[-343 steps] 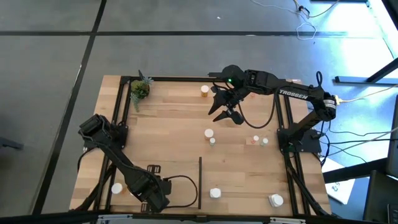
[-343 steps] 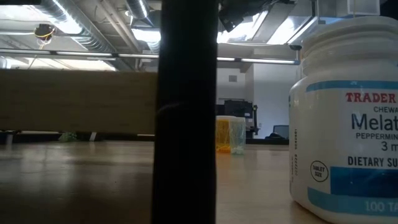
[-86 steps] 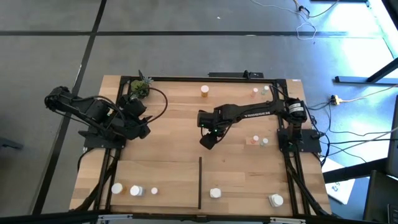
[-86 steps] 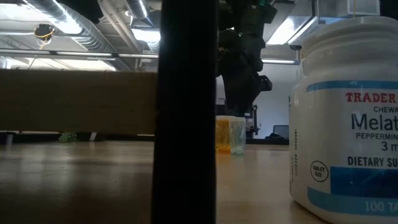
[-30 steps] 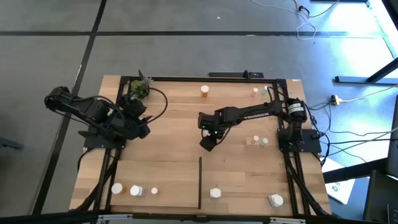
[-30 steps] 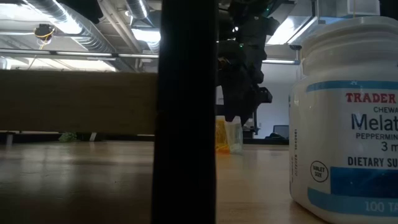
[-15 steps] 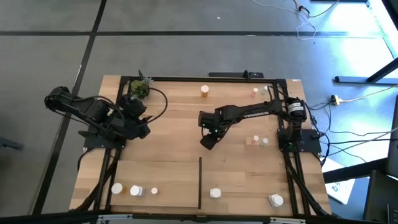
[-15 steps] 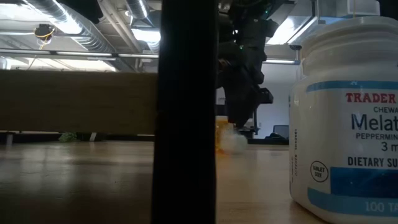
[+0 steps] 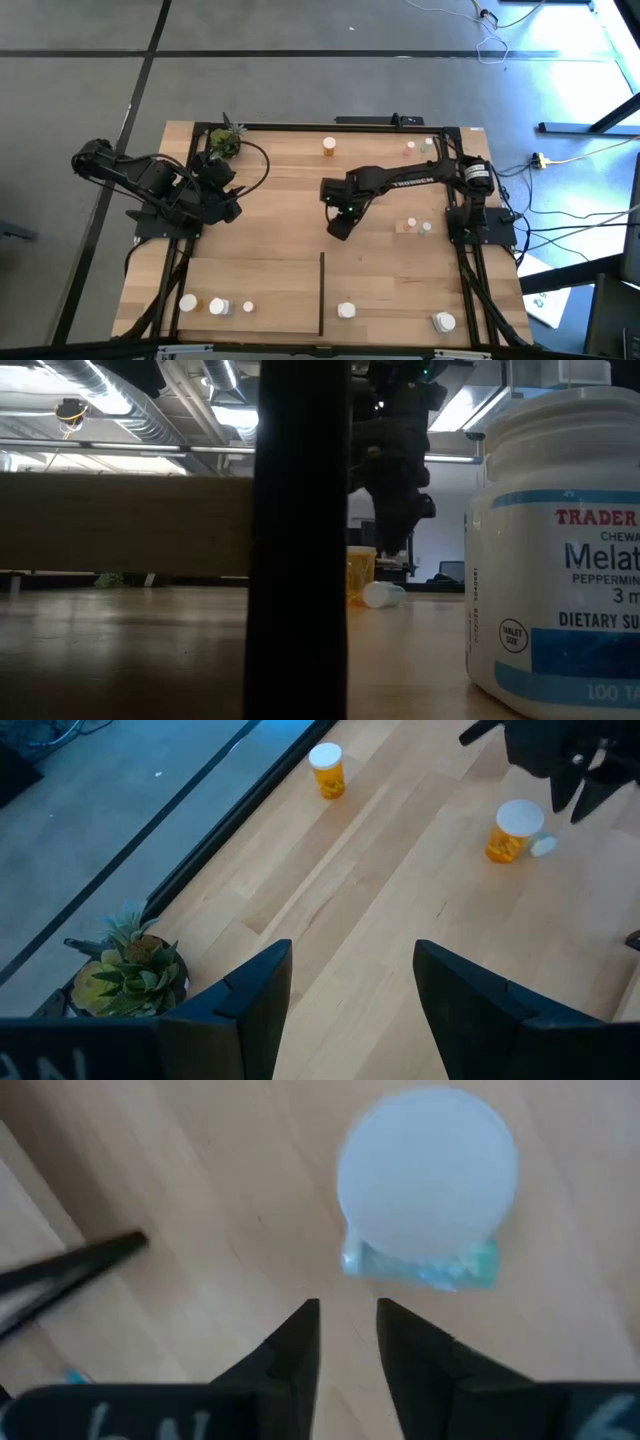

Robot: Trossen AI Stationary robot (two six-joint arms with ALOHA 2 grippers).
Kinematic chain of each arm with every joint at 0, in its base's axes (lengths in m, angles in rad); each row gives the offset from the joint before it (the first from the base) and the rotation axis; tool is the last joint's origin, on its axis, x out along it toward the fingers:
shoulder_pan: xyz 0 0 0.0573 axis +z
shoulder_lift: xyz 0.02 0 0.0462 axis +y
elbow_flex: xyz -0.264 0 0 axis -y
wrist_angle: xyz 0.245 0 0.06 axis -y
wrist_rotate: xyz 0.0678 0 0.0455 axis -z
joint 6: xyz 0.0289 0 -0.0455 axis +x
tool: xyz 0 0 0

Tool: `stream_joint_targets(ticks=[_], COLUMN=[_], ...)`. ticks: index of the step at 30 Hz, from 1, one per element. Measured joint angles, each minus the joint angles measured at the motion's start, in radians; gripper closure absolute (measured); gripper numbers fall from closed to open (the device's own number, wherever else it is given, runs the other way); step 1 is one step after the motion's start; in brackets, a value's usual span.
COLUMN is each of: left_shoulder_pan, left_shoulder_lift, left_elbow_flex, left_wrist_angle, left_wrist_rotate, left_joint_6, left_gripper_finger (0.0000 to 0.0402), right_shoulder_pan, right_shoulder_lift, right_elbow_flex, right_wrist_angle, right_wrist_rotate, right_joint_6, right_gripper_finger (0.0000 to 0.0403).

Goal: Pick and place medicine bottles onto shelf by color
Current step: Put the bottom left small blue pill bottle on the shelf

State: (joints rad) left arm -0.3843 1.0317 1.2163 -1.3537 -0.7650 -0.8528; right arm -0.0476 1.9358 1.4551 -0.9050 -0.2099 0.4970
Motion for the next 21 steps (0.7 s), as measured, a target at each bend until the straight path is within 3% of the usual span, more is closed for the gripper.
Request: stream_joint_targets(ticks=[6, 14, 21], left_shoulder_pan=[0.000, 0.000, 0.000], left_shoulder_lift=[0.000, 0.000, 0.000], left_elbow_flex=[0.000, 0.000, 0.000], left_wrist_angle=[0.000, 0.000, 0.000], left_wrist_rotate=[0.000, 0.000, 0.000], left_joint_6=[0.000, 0.000, 0.000], left_gripper_finger=[0.0198, 0.0198, 0.0198], right_shoulder_pan=[-0.014, -0.040, -0.041], right_shoulder_lift=[-0.003, -0.003, -0.003], right_elbow_flex=[0.031, 0.027, 0.027], right_wrist_angle=[-0.130, -0.137, -0.137], right_wrist_rotate=[0.039, -0.103, -0.105], right_joint_6=[-0.186, -0.426, -0.622], right_gripper_finger=[0.0301, 0.0301, 0.0282])
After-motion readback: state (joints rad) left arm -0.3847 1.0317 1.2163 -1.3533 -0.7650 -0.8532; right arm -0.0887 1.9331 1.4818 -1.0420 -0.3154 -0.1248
